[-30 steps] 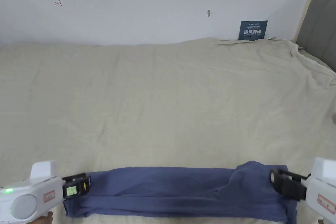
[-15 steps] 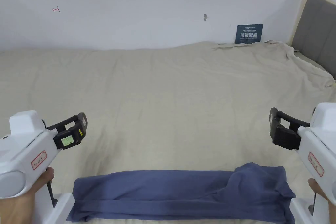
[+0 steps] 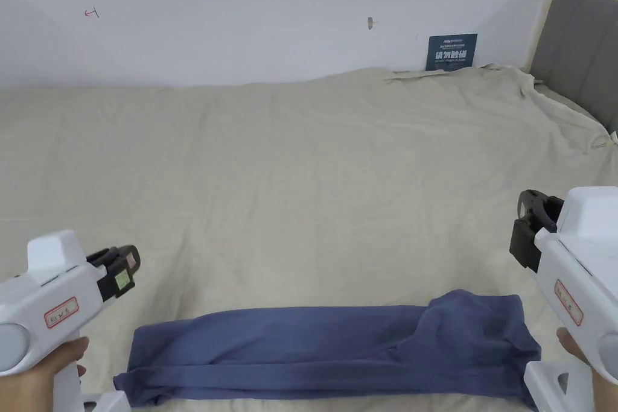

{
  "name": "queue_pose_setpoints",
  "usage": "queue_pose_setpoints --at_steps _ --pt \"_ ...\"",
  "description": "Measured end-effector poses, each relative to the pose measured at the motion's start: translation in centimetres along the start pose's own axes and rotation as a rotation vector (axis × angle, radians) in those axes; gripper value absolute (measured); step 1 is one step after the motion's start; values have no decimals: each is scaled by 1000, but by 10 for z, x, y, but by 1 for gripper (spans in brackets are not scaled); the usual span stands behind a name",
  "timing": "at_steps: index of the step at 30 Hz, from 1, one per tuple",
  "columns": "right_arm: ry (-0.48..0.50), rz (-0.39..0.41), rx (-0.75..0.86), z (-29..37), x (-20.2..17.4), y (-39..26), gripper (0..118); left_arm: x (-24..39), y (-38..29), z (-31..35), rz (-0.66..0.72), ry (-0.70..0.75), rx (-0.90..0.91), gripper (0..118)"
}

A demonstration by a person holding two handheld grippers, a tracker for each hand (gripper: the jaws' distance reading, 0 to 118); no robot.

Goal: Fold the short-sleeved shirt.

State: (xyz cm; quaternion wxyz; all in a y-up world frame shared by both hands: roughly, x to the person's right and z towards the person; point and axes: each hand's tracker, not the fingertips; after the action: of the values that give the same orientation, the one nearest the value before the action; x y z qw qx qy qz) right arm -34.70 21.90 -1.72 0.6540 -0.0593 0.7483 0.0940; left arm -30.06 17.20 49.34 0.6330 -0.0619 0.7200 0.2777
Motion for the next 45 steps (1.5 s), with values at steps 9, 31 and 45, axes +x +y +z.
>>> queue_pose_setpoints --at_steps 9,31,45 --pt "-4 23 -15 -1 0 -2 0 -53 -37 -34 141 -66 -377 41" --pt "-52 51 -99 -18 -2 -20 0 -99 -87 -111 125 -1 -543 37" --pt "-42 41 -108 -21 6 -21 0 -84 -37 -65 54 -29 -451 0"
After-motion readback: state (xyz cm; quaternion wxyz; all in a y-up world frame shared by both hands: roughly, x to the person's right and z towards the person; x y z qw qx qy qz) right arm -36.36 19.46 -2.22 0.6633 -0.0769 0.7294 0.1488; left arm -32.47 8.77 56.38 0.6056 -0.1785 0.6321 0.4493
